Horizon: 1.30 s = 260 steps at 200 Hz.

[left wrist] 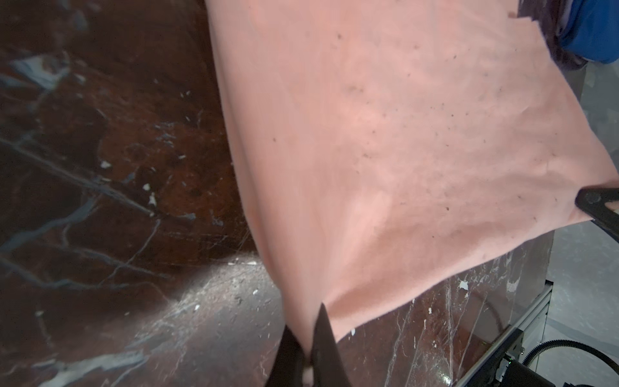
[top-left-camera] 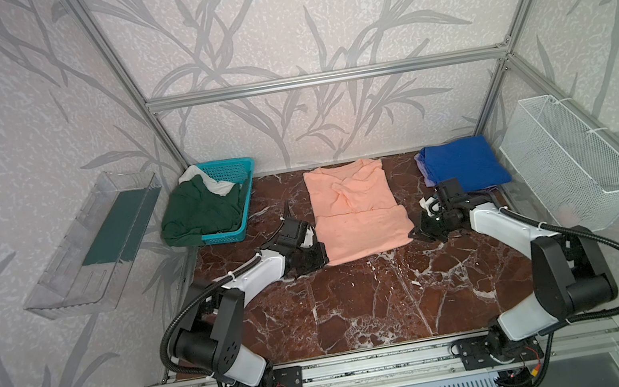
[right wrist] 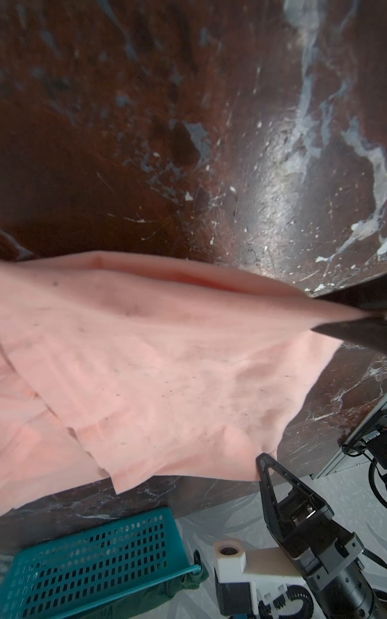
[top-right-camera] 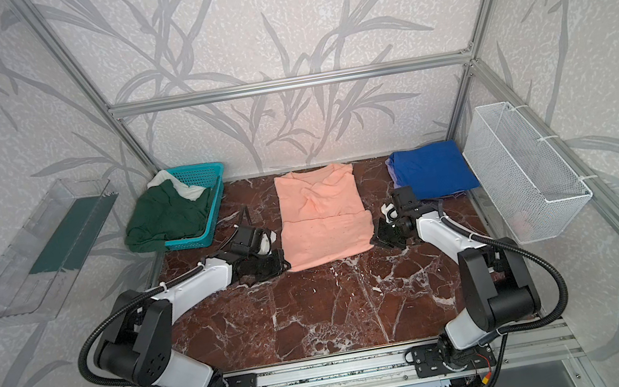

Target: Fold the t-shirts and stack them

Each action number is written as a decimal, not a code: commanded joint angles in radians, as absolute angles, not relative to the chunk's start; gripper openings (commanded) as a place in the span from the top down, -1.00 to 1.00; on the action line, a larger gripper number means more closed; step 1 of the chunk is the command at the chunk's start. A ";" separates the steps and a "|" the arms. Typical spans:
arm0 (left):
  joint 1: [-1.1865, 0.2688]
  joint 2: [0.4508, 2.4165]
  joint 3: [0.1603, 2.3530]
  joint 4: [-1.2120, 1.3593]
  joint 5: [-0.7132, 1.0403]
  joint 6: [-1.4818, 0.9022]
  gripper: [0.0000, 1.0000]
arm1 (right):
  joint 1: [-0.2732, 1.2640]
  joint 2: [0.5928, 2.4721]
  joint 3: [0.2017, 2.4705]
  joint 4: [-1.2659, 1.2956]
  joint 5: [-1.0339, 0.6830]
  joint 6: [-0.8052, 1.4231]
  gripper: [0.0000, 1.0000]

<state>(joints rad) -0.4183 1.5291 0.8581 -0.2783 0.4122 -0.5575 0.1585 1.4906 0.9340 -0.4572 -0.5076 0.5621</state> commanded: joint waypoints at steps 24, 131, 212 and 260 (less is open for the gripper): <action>-0.436 1.368 0.836 -0.401 0.347 -0.515 1.00 | 0.189 1.318 0.900 -0.577 -0.450 0.543 1.00; -0.644 0.854 0.650 -0.578 0.160 -0.674 1.00 | 0.311 0.833 0.790 -0.859 -0.341 0.557 1.00; -0.699 0.769 0.704 -0.666 0.072 -0.664 1.00 | 0.342 0.728 0.814 -0.875 -0.320 0.599 1.00; -0.695 0.829 0.776 -0.643 0.000 -0.609 1.00 | 0.342 0.780 0.831 -0.834 -0.300 0.596 1.00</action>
<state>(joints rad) -0.7025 0.8024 0.7208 -0.6197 0.1013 -0.6502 0.3447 0.7647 0.7994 -0.8562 -0.3622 0.5972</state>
